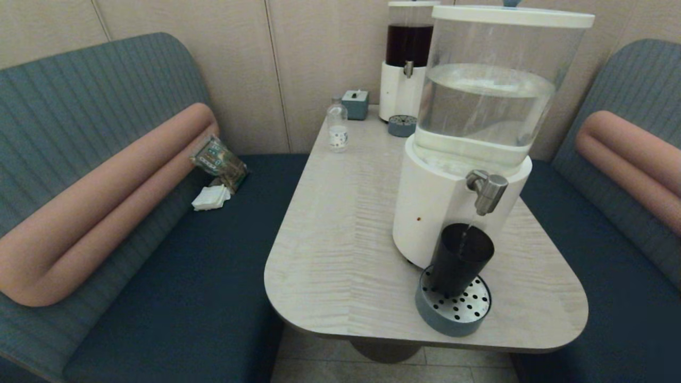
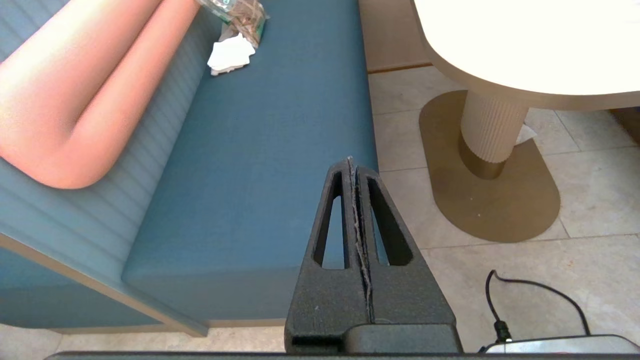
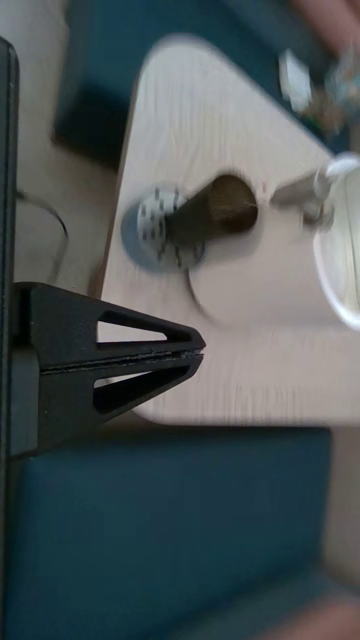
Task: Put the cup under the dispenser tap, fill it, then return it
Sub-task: Turn off the faucet
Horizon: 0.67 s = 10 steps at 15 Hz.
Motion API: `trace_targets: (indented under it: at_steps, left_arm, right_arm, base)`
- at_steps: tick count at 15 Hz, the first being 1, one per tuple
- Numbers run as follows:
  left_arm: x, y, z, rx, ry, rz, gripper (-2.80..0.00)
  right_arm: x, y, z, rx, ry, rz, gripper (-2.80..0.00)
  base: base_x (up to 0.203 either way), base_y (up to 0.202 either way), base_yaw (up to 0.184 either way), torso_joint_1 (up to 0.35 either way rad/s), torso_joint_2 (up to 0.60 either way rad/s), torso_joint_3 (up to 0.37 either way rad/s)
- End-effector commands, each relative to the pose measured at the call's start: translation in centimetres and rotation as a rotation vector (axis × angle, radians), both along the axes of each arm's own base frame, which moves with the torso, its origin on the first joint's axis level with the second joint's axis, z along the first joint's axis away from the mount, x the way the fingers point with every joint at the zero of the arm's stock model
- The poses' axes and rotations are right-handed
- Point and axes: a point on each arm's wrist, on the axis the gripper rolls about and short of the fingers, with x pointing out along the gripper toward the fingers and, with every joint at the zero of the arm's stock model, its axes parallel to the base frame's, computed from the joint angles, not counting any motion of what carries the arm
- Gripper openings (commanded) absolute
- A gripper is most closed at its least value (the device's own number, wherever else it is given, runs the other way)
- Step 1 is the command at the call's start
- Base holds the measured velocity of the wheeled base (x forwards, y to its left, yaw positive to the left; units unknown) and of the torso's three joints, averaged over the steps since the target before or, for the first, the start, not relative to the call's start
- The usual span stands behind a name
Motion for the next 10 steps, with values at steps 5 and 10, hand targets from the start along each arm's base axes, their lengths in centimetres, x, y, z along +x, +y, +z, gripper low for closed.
trace_targets:
  at_steps: [5,10]
  left_arm:
    - [0.0,0.0,0.0,0.001,0.002,0.001,-2.80]
    - [0.0,0.0,0.0,0.001,0.002,0.001,-2.80]
  right_arm:
    - [-4.6,0.1,-2.7,-0.090,-0.127,-0.071,-2.80]
    - [-6.9,0.4,-4.4,-0.088,-0.294,-0.019,-2.80]
  base:
    - [0.000,0.000,0.000,0.000,0.00,0.000]
    - [0.000,0.000,0.000,0.000,0.00,0.000]
